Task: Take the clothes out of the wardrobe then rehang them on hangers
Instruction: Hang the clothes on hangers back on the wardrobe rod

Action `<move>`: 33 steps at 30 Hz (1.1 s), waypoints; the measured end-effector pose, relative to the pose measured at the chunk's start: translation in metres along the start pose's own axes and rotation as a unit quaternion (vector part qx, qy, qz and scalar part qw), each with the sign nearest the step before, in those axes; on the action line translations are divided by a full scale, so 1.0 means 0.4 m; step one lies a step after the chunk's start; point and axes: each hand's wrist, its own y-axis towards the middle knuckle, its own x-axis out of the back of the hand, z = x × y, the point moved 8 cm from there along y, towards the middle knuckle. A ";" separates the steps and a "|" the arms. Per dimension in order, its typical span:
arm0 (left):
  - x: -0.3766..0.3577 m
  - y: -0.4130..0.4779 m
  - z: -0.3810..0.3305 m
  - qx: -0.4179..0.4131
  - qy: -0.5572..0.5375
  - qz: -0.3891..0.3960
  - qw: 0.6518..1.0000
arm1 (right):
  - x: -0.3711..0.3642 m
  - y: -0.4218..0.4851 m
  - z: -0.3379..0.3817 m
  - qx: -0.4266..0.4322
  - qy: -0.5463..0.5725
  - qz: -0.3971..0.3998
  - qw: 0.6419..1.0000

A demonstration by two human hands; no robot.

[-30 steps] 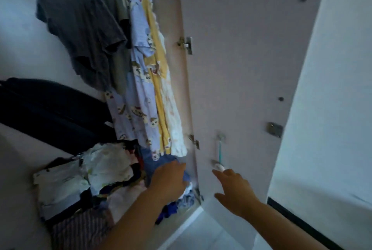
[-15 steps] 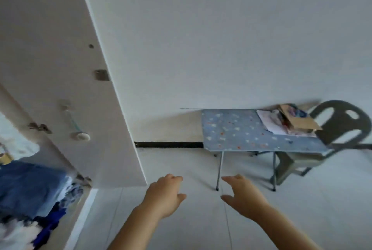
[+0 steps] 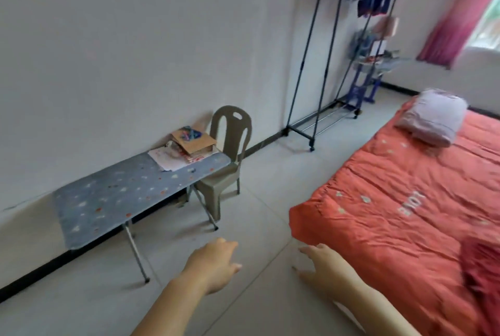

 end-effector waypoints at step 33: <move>-0.359 0.680 -1.736 -0.479 0.219 0.169 0.833 | 0.276 -0.288 -1.486 -0.471 0.218 -0.125 0.846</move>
